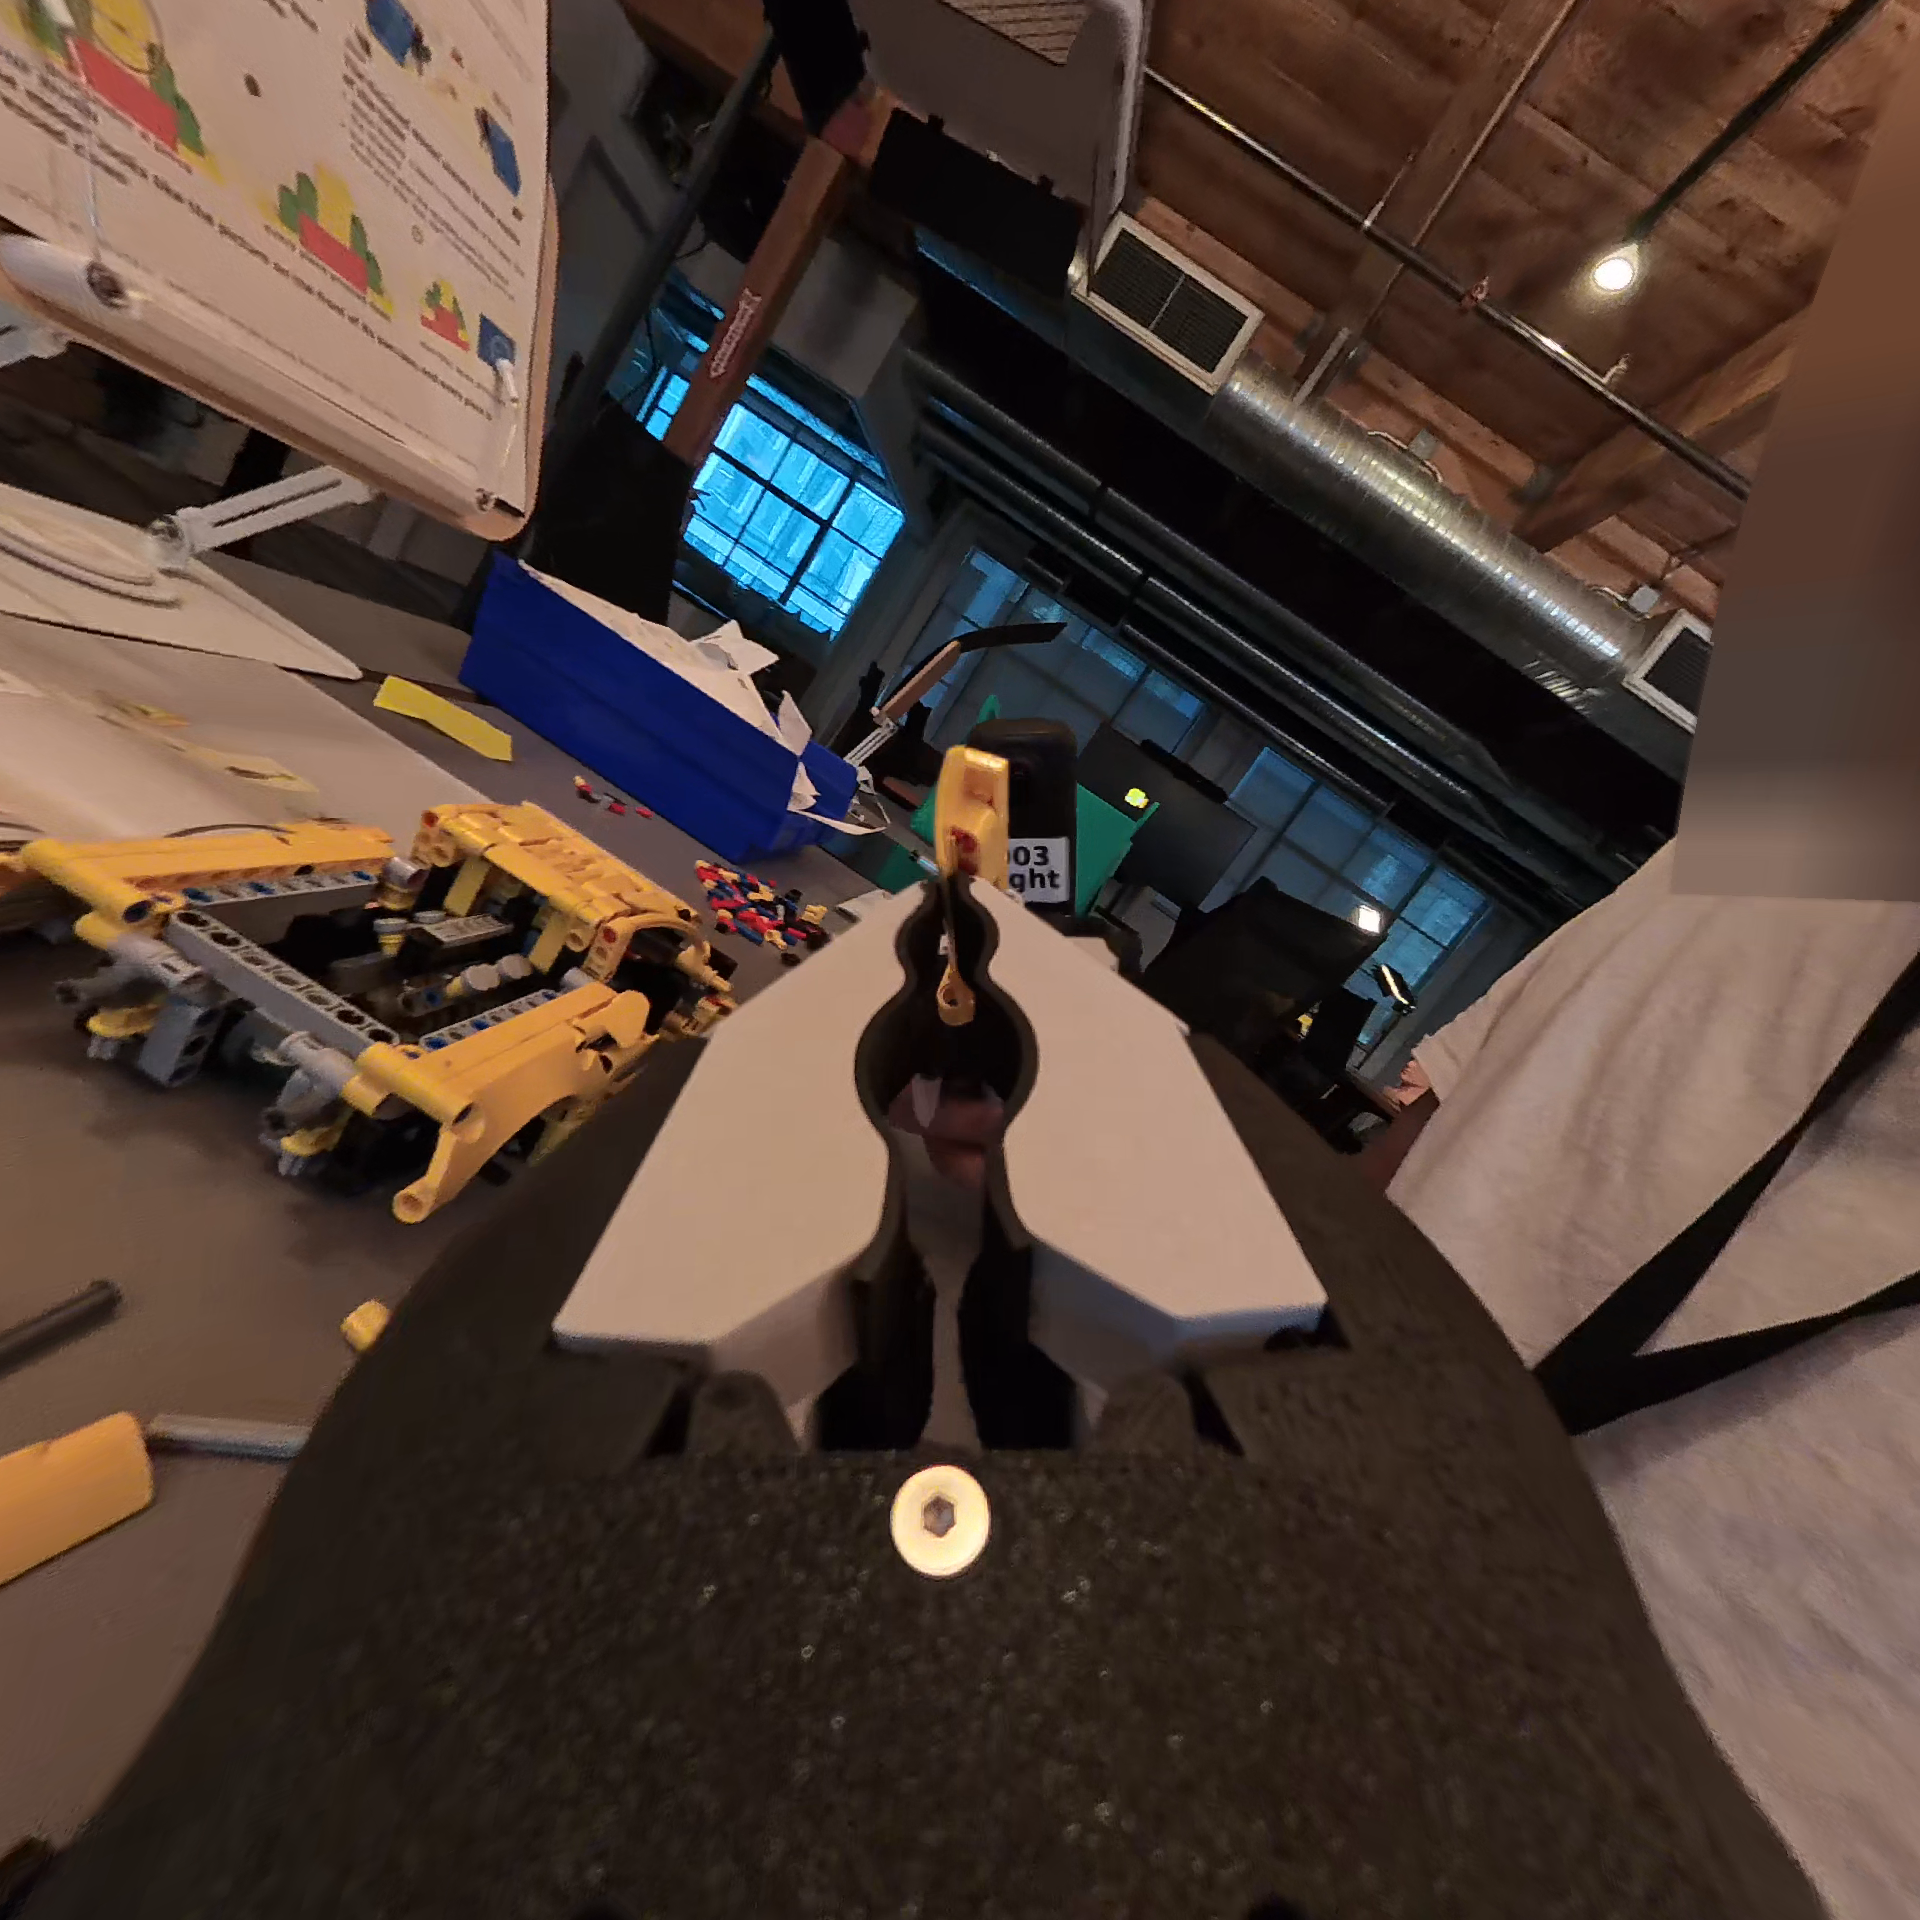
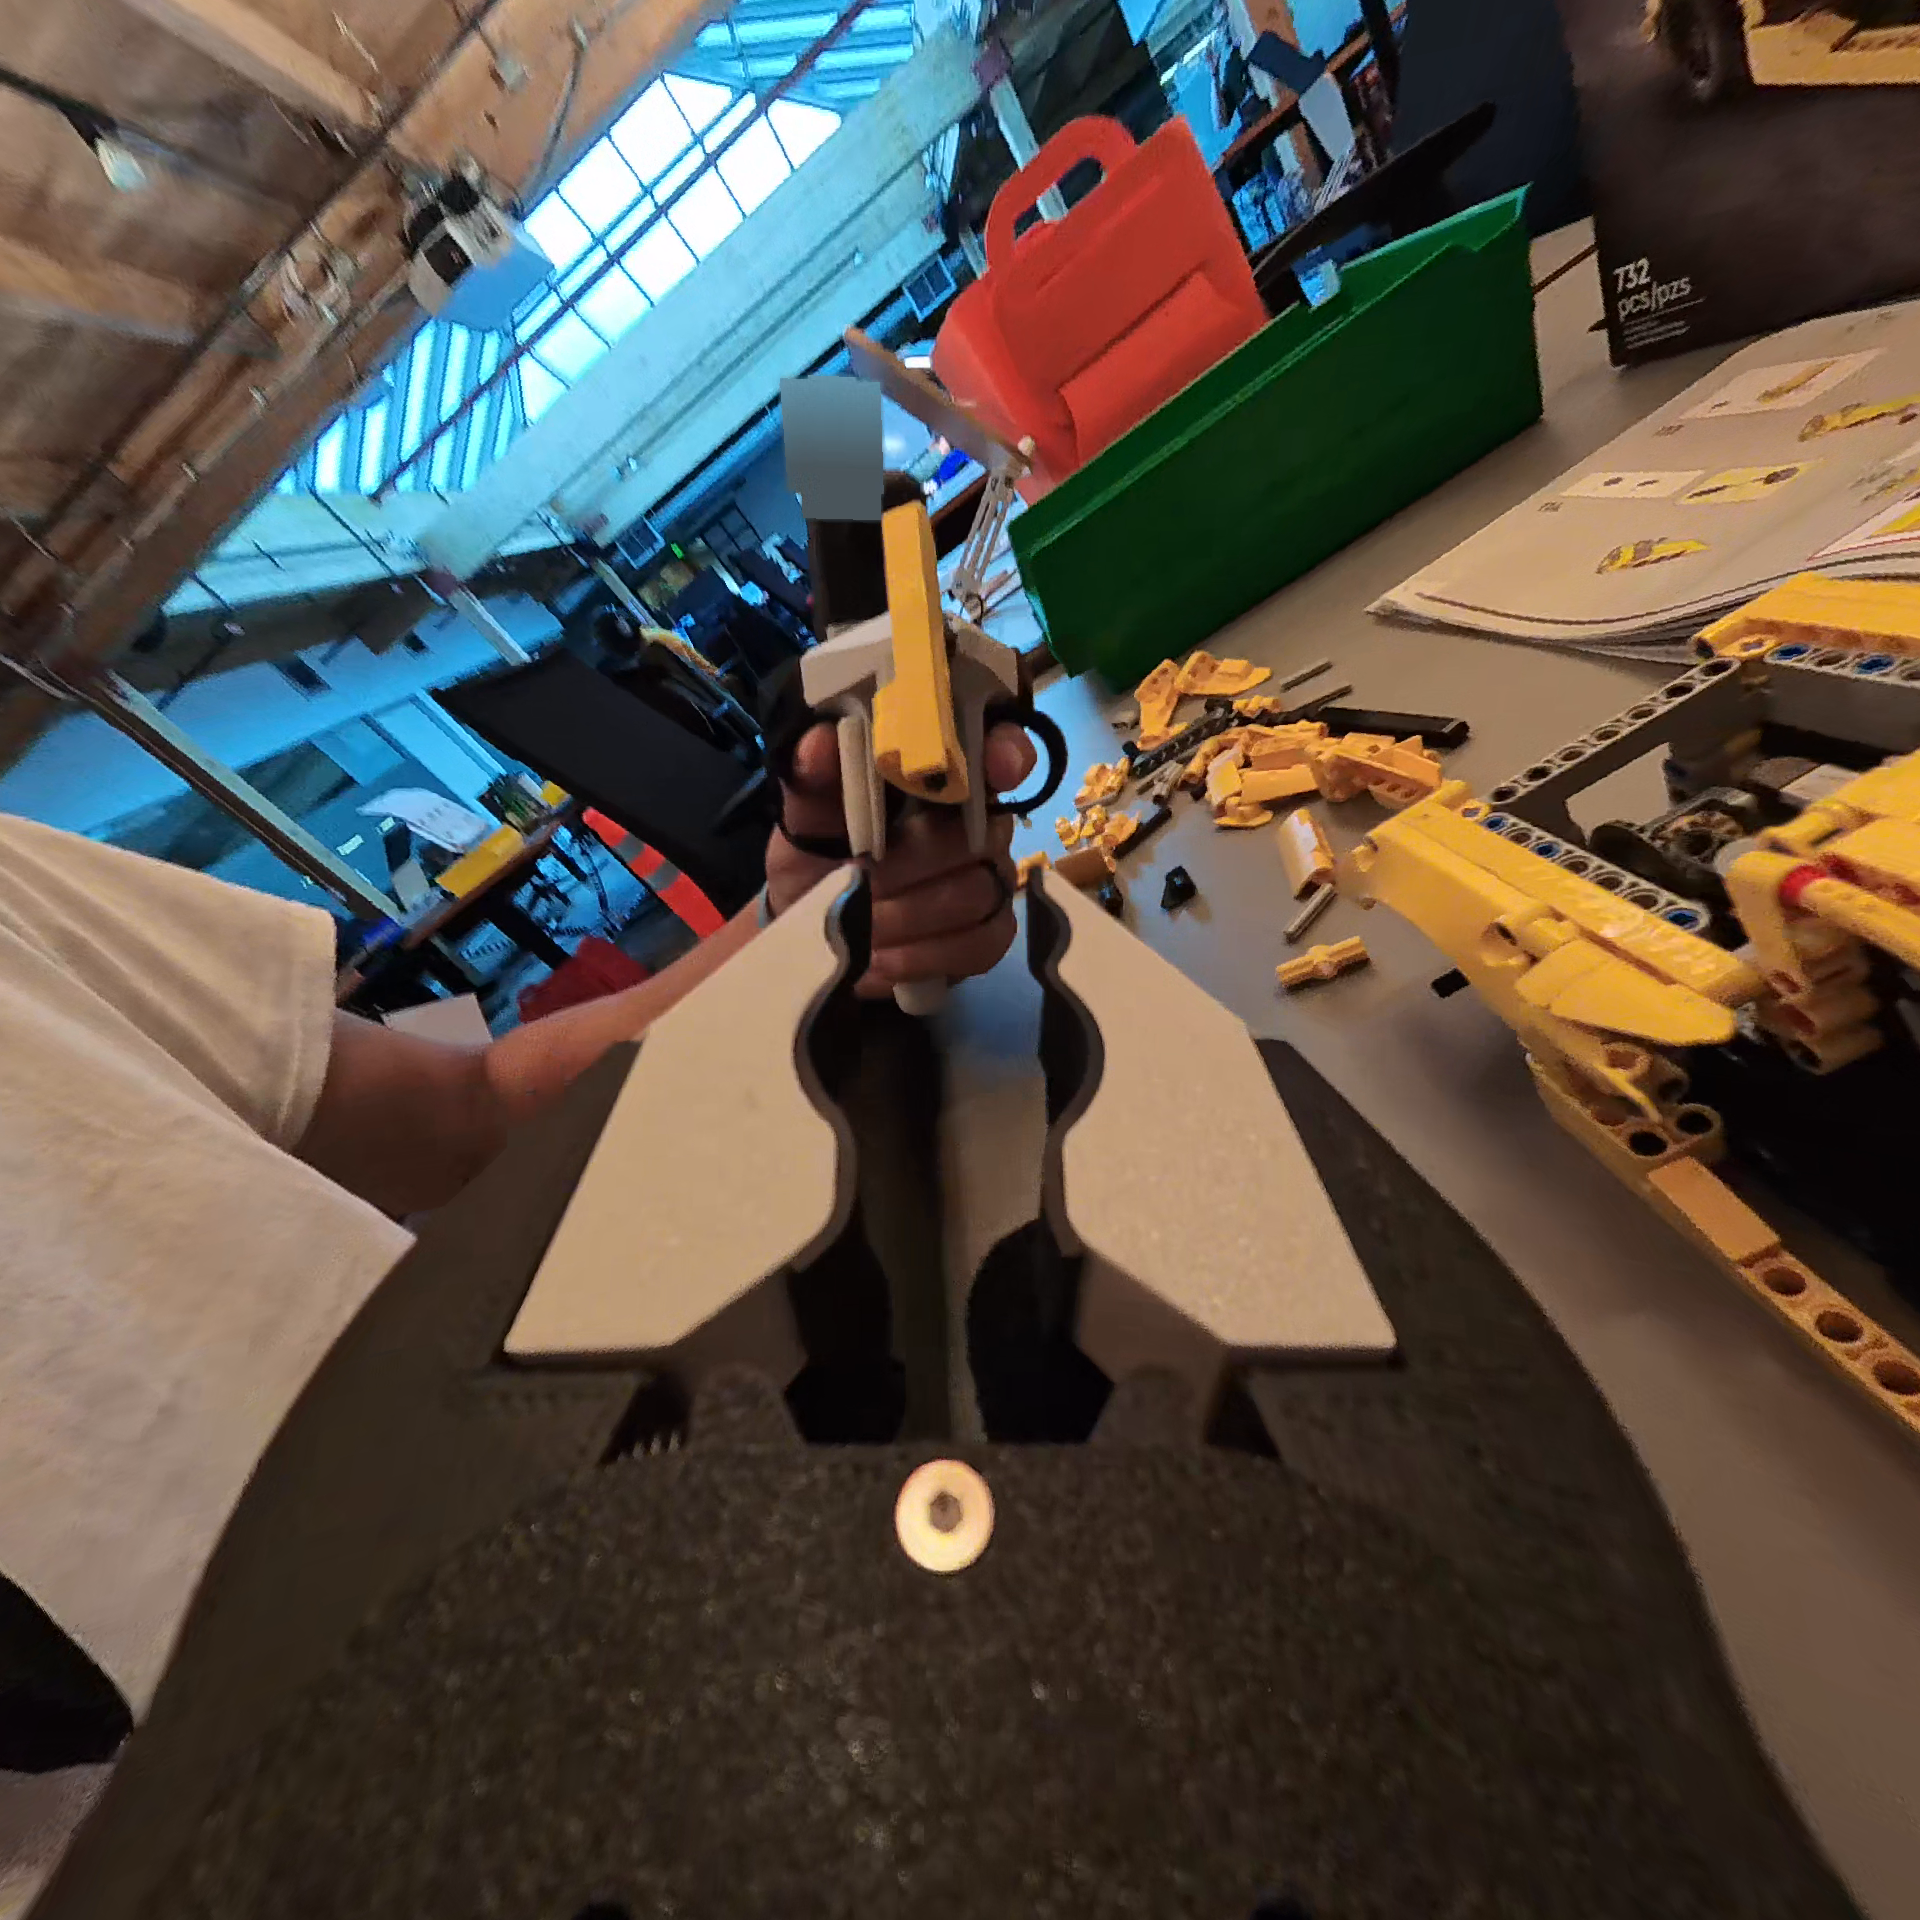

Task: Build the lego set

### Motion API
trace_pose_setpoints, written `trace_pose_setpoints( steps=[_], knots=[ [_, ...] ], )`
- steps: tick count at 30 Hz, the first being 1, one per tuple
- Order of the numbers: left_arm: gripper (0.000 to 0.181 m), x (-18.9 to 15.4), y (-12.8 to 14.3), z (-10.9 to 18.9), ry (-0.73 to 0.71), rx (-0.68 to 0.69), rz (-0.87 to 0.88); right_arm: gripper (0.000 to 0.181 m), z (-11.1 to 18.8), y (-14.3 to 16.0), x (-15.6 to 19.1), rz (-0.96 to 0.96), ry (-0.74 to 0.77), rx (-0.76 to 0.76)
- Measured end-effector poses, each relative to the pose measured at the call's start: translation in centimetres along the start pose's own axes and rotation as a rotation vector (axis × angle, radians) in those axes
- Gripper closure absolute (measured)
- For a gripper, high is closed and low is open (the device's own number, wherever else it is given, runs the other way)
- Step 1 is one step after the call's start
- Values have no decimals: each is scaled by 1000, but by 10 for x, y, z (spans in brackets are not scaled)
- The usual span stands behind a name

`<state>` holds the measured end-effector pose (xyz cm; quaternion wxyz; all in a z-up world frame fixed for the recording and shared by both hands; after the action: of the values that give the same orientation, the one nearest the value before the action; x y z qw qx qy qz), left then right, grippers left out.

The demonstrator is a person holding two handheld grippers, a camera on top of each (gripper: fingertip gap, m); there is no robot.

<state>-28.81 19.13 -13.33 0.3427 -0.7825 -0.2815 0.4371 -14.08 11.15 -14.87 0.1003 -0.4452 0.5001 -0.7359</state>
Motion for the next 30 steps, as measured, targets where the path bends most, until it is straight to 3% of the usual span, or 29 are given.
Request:
trace_pose_setpoints(
  steps=[11,14,16,21,24,26,30],
  knots=[
    [180,-2,0,-1,35,-7,24,155,-5,4,14,205,43,9],
    [180,-7,5,-5,130,32,102,153,-1,-1,17,294,83,-53],
    [181,-11,9,-8,231,51,204,153,2,-2,26,327,24,-85],
    [181,-12,17,-11,329,114,326,150,2,3,43,235,-217,-25],
    [181,-12,30,-17,337,224,360,145,-2,7,38,136,-240,48],
    [181,-14,34,-20,335,279,334,157,-1,8,33,40,-275,101],
    [181,-6,39,-17,244,353,310,163,-4,14,18,-55,-230,179]
  ],
)
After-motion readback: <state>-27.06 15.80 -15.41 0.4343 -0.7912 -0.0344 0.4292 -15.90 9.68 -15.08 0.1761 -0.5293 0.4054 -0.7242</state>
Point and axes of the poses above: each gripper's, where its closed fingertips meet, z back along the fingers, y out of its underside, x = y × z across the jaws, the point moved 7 cm from there along z, back along the fingers, and after that the axes turned 11 degrees about y, right-handed, at the moved point
